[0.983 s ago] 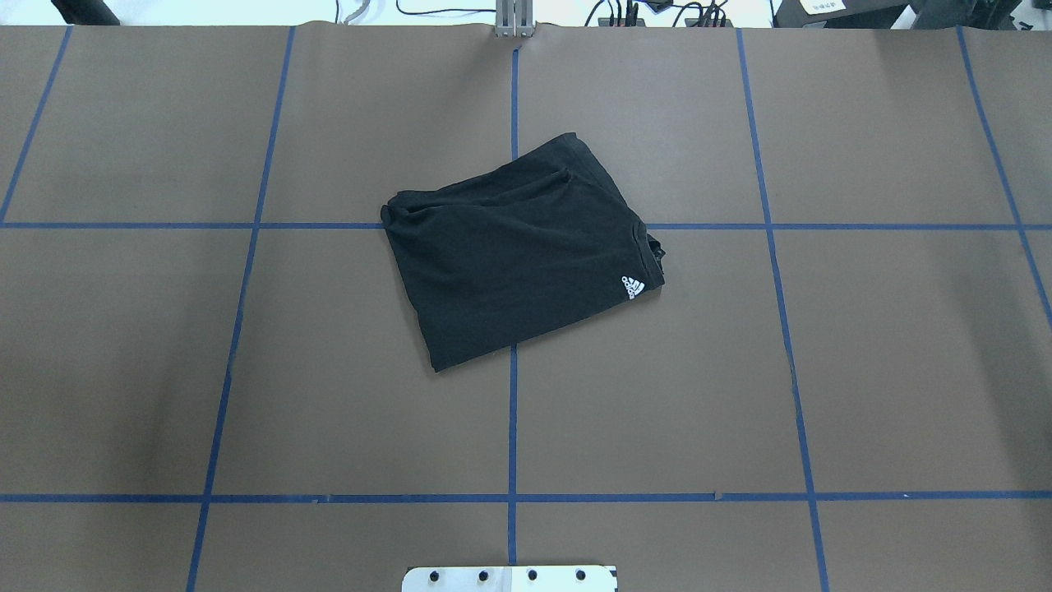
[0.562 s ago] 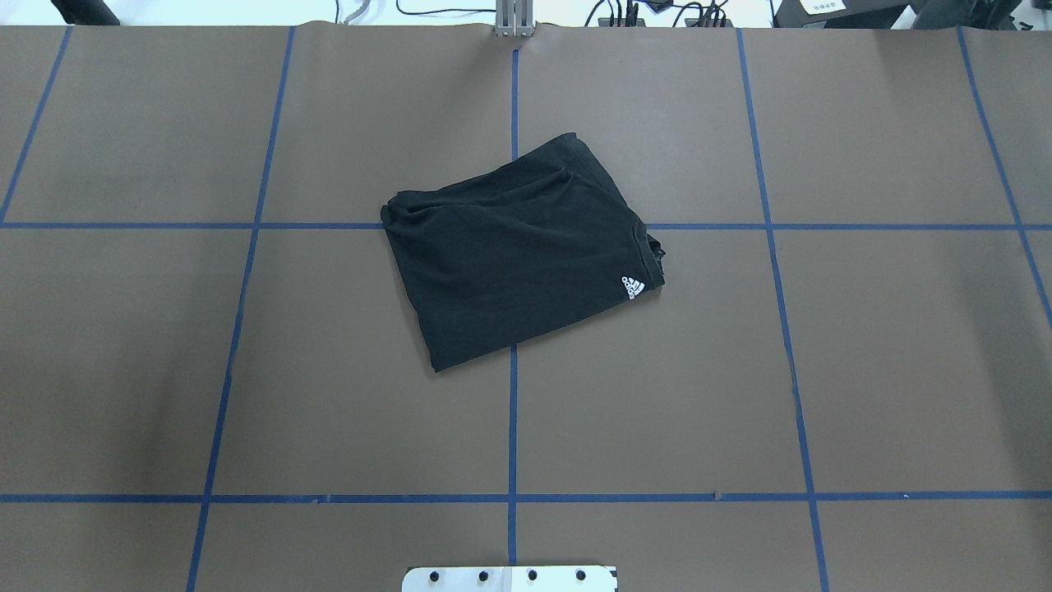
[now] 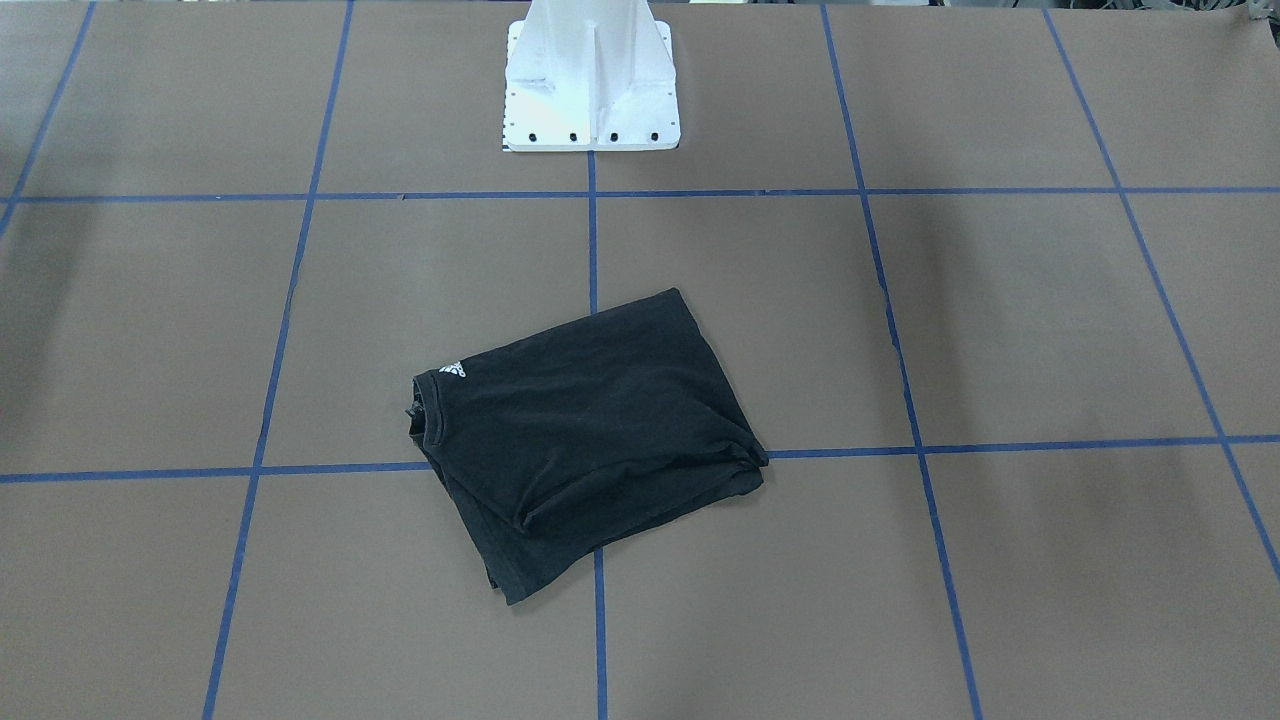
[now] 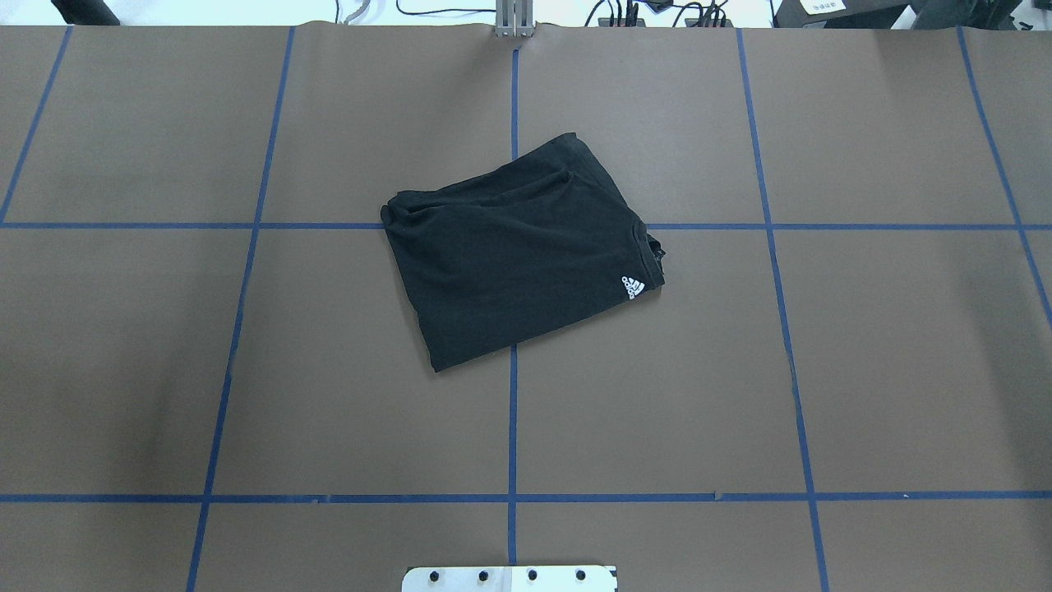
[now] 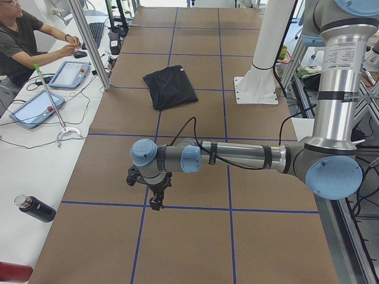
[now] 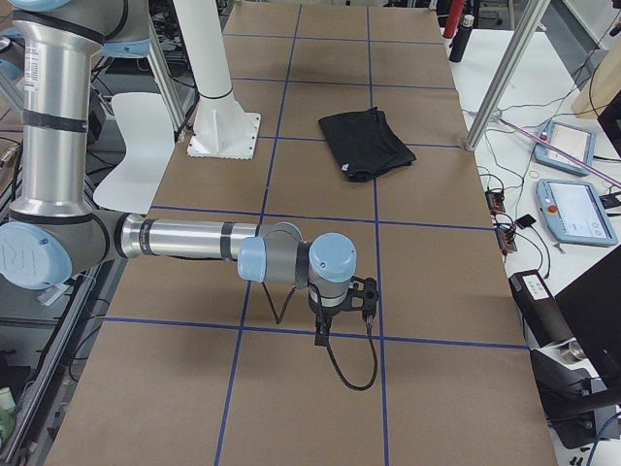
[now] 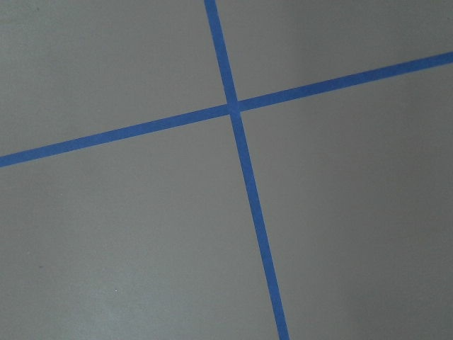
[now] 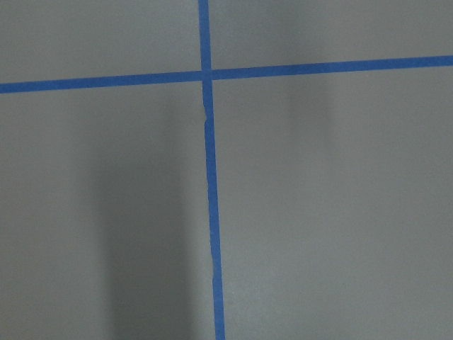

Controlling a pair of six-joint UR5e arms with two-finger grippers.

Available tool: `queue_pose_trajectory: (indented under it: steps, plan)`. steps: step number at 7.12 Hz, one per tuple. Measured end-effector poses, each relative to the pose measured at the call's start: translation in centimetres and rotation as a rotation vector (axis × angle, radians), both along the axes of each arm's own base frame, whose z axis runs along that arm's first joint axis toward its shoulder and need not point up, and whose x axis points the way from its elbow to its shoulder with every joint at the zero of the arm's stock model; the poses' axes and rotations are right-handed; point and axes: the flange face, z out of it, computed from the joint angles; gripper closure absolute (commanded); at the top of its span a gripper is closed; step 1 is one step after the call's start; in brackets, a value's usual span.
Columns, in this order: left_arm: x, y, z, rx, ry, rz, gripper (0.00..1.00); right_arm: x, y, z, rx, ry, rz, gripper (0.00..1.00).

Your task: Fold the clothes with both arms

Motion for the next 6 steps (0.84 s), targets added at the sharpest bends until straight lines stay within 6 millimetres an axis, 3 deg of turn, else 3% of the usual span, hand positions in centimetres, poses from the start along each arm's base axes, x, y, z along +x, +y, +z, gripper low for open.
queue_pose_trajectory:
  steps: [6]
  plan:
    - [0.04,-0.27,-0.34,-0.082,-0.008,-0.096,0.01,0.08,-0.12,-0.01,-0.004,0.006,0.005,0.00]
